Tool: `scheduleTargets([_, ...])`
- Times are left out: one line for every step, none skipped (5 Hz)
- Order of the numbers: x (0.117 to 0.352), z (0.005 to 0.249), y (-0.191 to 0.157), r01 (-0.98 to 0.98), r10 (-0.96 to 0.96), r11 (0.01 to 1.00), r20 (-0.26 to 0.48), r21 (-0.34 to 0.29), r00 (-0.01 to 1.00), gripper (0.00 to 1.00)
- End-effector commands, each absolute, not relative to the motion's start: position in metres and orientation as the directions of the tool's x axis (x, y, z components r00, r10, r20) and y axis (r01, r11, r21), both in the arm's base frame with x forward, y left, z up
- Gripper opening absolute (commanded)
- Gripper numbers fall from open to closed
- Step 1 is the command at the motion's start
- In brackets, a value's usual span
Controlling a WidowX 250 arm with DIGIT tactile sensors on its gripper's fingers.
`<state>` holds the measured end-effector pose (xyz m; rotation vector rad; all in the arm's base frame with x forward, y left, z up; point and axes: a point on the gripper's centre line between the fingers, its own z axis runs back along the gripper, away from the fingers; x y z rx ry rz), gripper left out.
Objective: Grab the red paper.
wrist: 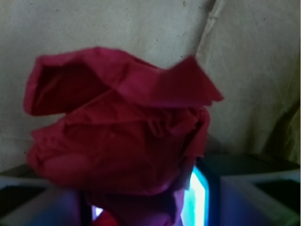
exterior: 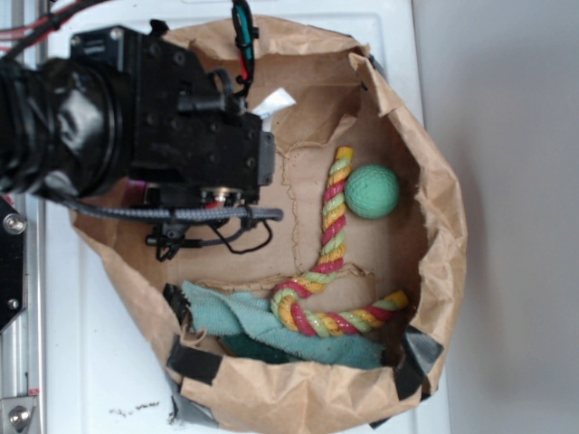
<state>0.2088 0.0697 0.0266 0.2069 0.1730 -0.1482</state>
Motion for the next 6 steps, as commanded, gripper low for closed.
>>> scheduleTargets([0.211,0.034,0.069,0.185,-0.151,0.957,-0.163,0.221,0.975,0.72])
scheduleTargets([0.21,0.035,0.069,0.182,-0.151,0.957,-0.152,0.224,0.977,1.0])
scheduleTargets([0.21,0.035,0.068,0.185,-0.155,0.956,-0.142,0.226,0.978,1.0])
scheduleTargets([0.211,0.037,0.069,0.184,-0.166,0.961,-0.1,0.208,0.981,1.0])
scheduleTargets([0.212,0.046,0.071,0.178,-0.168,0.969,-0.07,0.173,0.983,1.0])
scheduleTargets([0.212,0.052,0.074,0.167,-0.165,0.98,-0.027,0.108,0.986,1.0])
